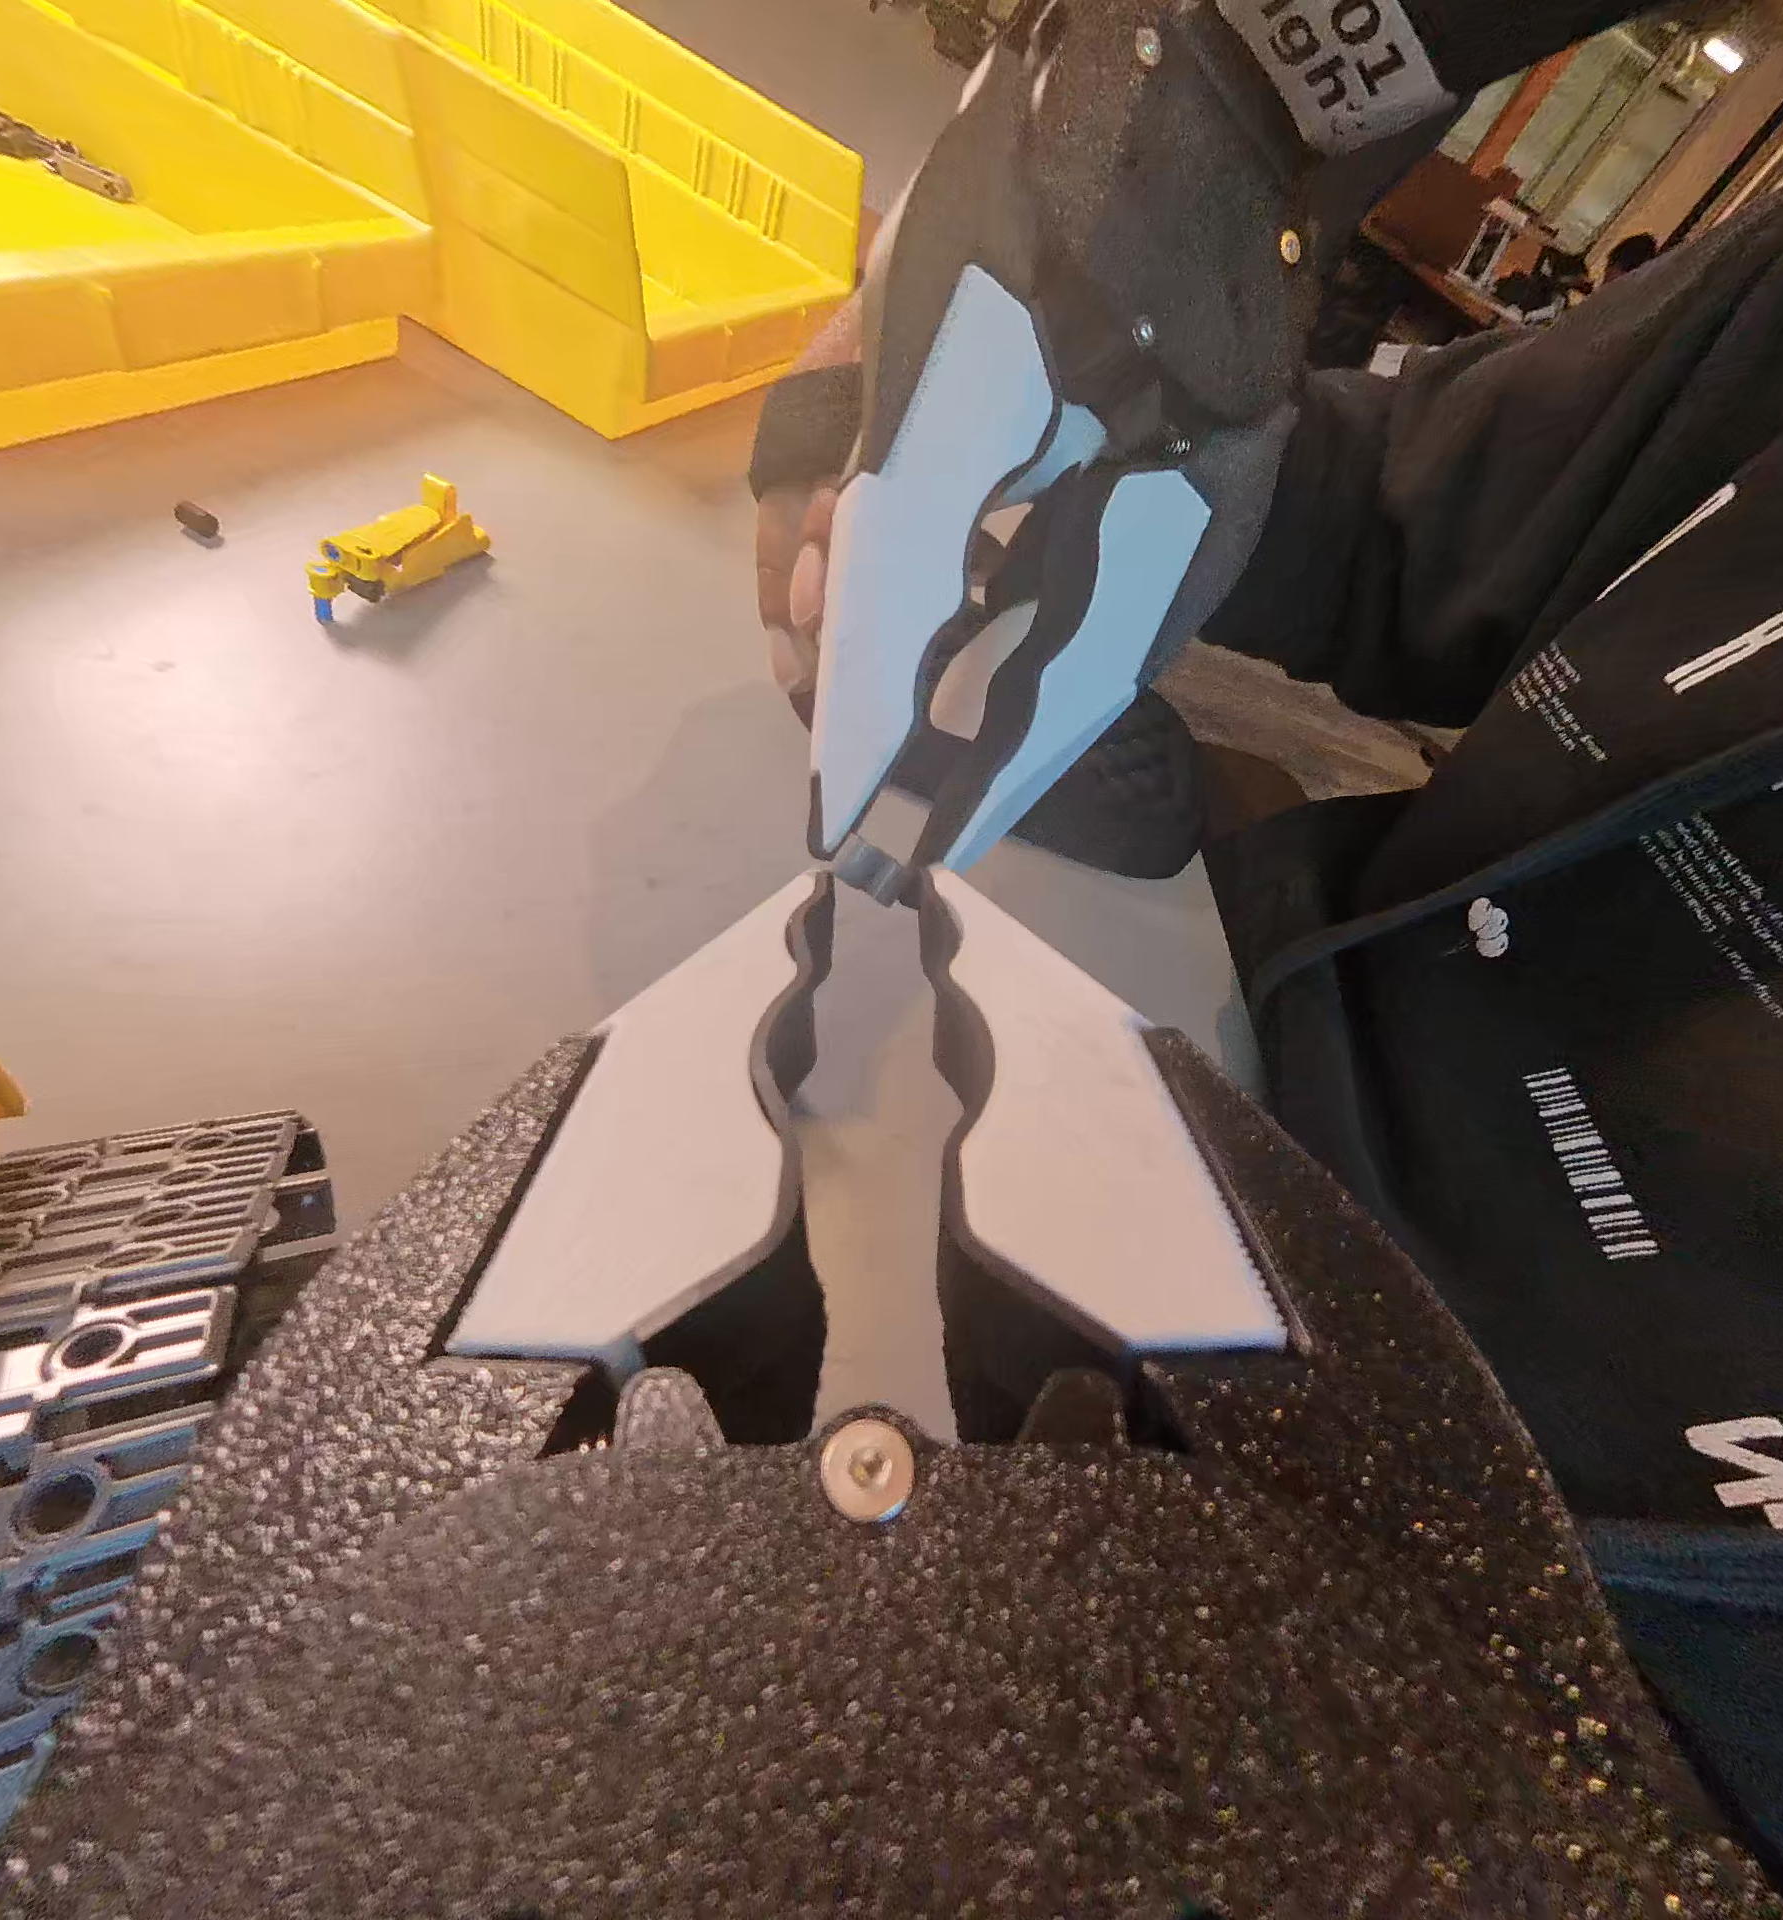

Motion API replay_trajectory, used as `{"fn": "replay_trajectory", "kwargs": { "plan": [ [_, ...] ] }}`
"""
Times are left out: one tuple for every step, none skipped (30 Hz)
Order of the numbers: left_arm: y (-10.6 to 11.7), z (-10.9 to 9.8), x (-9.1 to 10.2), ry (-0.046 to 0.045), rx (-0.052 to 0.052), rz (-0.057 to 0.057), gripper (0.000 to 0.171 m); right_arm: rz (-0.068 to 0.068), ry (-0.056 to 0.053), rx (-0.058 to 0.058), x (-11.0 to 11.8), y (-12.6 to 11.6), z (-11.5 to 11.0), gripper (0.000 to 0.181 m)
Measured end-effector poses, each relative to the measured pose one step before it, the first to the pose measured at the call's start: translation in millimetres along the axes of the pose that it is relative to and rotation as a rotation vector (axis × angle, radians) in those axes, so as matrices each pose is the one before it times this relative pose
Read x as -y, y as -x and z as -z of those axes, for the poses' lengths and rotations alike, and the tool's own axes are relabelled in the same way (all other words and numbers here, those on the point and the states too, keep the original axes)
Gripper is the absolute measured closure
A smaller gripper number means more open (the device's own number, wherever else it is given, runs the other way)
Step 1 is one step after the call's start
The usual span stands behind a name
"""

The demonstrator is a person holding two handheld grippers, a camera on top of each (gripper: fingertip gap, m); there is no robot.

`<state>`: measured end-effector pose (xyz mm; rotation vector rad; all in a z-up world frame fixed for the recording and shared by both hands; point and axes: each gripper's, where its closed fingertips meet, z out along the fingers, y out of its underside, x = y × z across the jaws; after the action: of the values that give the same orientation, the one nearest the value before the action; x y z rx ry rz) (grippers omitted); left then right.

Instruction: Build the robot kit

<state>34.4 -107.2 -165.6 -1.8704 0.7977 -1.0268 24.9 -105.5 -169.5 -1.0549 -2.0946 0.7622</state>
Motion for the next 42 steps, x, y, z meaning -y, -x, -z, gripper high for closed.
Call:
{"fn": "replay_trajectory", "kwargs": {
  "plan": [
    [-0.07, -0.02, 0.27, -0.00455, -0.0034, 0.0094, 0.157, -0.0001, 0.0008, -0.0003, 0.24, 0.24, 0.10, 0.165],
    [-0.16, -0.12, 0.28, -0.00412, -0.0048, 0.0120, 0.158, 0.0044, -0.0002, -0.0043, 0.13, -0.30, 0.33, 0.165],
    [0.00, 0.15, 0.73, -0.00740, -0.0052, 0.0141, 0.158, 0.0050, -0.0025, -0.0067, 0.40, -0.62, 0.26, 0.165],
    [-0.31, 0.38, 0.82, -0.00768, -0.0086, 0.0149, 0.158, 0.0040, -0.0043, -0.0048, 0.66, -0.48, 0.37, 0.165],
    [-0.53, 0.43, 1.00, -0.00940, -0.0113, 0.0144, 0.159, 0.0045, -0.0076, -0.0052, 1.22, -0.53, 0.56, 0.165],
    [-1.11, 0.67, 1.19, -0.01099, -0.0146, 0.0132, 0.159, 0.0060, -0.0128, -0.0047, 1.70, -0.49, 0.90, 0.165],
    [-1.29, 0.80, 1.67, -0.01288, -0.0165, 0.0152, 0.160, 0.0061, -0.0182, -0.0057, 2.10, -0.88, 1.08, 0.165],
    [-1.35, 1.07, 2.50, -0.01790, -0.0178, 0.0161, 0.160, 0.0030, -0.0243, -0.0080, 2.61, -1.22, 1.25, 0.165],
    [-1.33, 1.14, 2.52, -0.01972, -0.0181, 0.0166, 0.161, -0.0033, -0.0263, -0.0069, 2.70, -1.44, 1.18, 0.165],
    [-1.89, 0.96, 2.04, -0.01581, -0.0224, 0.0180, 0.161, -0.0066, -0.0274, -0.0009, 2.77, -0.40, 1.18, 0.165],
    [-2.01, 0.84, 1.98, -0.01586, -0.0225, 0.0174, 0.161, -0.0064, -0.0279, -0.0042, 2.79, -0.62, 0.98, 0.165],
    [-1.68, 0.81, 2.35, -0.01820, -0.0194, 0.0154, 0.162, -0.0032, -0.0284, -0.0078, 2.62, -0.94, 0.99, 0.165],
    [-2.15, 0.69, 1.95, -0.01620, -0.0226, 0.0153, 0.162, -0.0032, -0.0288, -0.0047, 2.96, -0.27, 1.06, 0.164],
    [-2.49, 0.51, 1.79, -0.01456, -0.0248, 0.0169, 0.162, -0.0019, -0.0271, -0.0052, 2.98, -0.23, 1.04, 0.164],
    [-2.49, 0.54, 2.02, -0.01671, -0.0244, 0.0173, 0.163, 0.0018, -0.0264, -0.0090, 3.14, -0.53, 1.16, 0.164],
    [-2.67, 0.36, 2.08, -0.01701, -0.0256, 0.0183, 0.163, 0.0046, -0.0263, -0.0078, 3.24, -0.41, 1.01, 0.164],
    [-2.86, 0.16, 1.82, -0.01595, -0.0260, 0.0162, 0.163, 0.0046, -0.0256, -0.0056, 3.43, -0.10, 1.12, 0.164],
    [-2.71, 0.13, 1.94, -0.01591, -0.0238, 0.0151, 0.163, 0.0037, -0.0231, -0.0062, 3.25, -0.34, 0.84, 0.164],
    [-2.15, 0.29, 1.72, -0.01408, -0.0202, 0.0140, 0.163, 0.0044, -0.0171, -0.0059, 2.64, -0.45, 0.56, 0.164],
    [-1.54, 0.18, 1.25, -0.01003, -0.0151, 0.0125, 0.163, 0.0071, -0.0093, -0.0052, 1.72, -0.53, 0.34, 0.165],
    [0.08, 0.45, 0.94, -0.00641, -0.0028, 0.0079, 0.163, 0.0048, 0.0031, -0.0051, -0.02, -0.97, -0.29, 0.165],
    [1.43, 0.47, 0.52, -0.00311, 0.0089, -0.0005, 0.163, 0.0012, 0.0116, -0.0029, -1.36, -1.23, -0.68, 0.165],
    [1.70, 0.56, 0.62, -0.00313, 0.0107, -0.0015, 0.163, 0.0021, 0.0103, -0.0025, -1.17, -1.20, -0.68, 0.165],
    [1.02, 0.68, 0.86, -0.00469, 0.0047, 0.0030, 0.163, 0.0037, 0.0079, -0.0028, -0.46, -1.12, -0.57, 0.165],
    [1.16, 0.80, 0.96, -0.00566, 0.0053, 0.0056, 0.161, 0.0058, 0.0162, -0.0091, -1.47, -2.01, -0.86, 0.165],
    [1.75, 0.64, 0.92, -0.00424, 0.0091, 0.0056, 0.157, 0.0138, 0.0282, -0.0067, -3.23, -1.39, -1.41, 0.165],
    [1.72, 0.49, 0.61, -0.00242, 0.0092, 0.0037, 0.154, 0.0217, 0.0236, -0.0054, -2.61, -0.52, -1.36, 0.165],
    [1.32, 0.30, 0.15, -0.00102, 0.0081, 0.0012, 0.153, 0.0143, 0.0114, -0.0056, -0.82, -0.44, -1.06, 0.165],
    [1.32, -0.09, 0.07, -0.00115, 0.0091, 0.0022, 0.153, 0.0009, 0.0115, 0.0014, -0.76, 0.10, -1.17, 0.165],
    [1.47, -0.36, -0.71, 0.00270, 0.0085, 0.0045, 0.154, 0.0017, 0.0112, -0.0004, -0.83, -0.11, -1.03, 0.165],
    [1.63, -0.31, -0.72, 0.00241, 0.0085, 0.0053, 0.156, 0.0102, 0.0040, -0.0001, 0.10, 0.49, -0.47, 0.165],
    [1.89, 0.19, 0.36, -0.00494, 0.0090, 0.0043, 0.161, 0.0096, -0.0016, -0.0037, 1.06, 0.09, -0.07, 0.165],
    [-0.13, 0.34, 0.54, -0.00526, -0.0043, 0.0063, 0.162, 0.0069, -0.0001, -0.0047, 0.66, -0.32, 0.17, 0.165],
    [-1.30, 0.21, 0.86, -0.00563, -0.0126, 0.0105, 0.163, 0.0033, -0.0090, -0.0028, 1.80, -0.24, 0.57, 0.165],
    [-1.71, 0.07, 1.37, -0.01035, -0.0146, 0.0113, 0.163, 0.0012, -0.0135, -0.0036, 2.24, -0.67, 0.93, 0.165],
    [-2.49, -0.08, 1.55, -0.01390, -0.0200, 0.0146, 0.163, 0.0033, -0.0218, -0.0034, 3.11, -0.48, 1.26, 0.165],
    [-2.97, -0.04, 1.36, -0.01239, -0.0269, 0.0216, 0.164, 0.0052, -0.0252, -0.0031, 3.61, -0.23, 1.33, 0.164],
    [-2.93, -0.04, 1.73, -0.01479, -0.0269, 0.0242, 0.165, 0.0090, -0.0220, -0.0077, 3.49, -0.81, 1.14, 0.164],
    [-2.48, -0.07, 1.30, -0.01250, -0.0234, 0.0209, 0.164, 0.0143, -0.0148, -0.0098, 2.94, -0.77, 0.68, 0.163],
    [-2.24, -0.29, 0.82, -0.00907, -0.0214, 0.0170, 0.164, 0.0189, -0.0086, -0.0037, 2.31, 0.10, 0.14, 0.163],
    [-1.78, -0.35, 0.40, -0.00554, -0.0148, 0.0122, 0.164, 0.0177, -0.0019, -0.0007, 1.38, 0.47, -0.32, 0.162],
    [-0.49, -0.44, -0.29, -0.00124, -0.0057, 0.0070, 0.164, 0.0168, -0.0009, -0.0040, 1.24, -0.13, -0.51, 0.161]
  ]
}}
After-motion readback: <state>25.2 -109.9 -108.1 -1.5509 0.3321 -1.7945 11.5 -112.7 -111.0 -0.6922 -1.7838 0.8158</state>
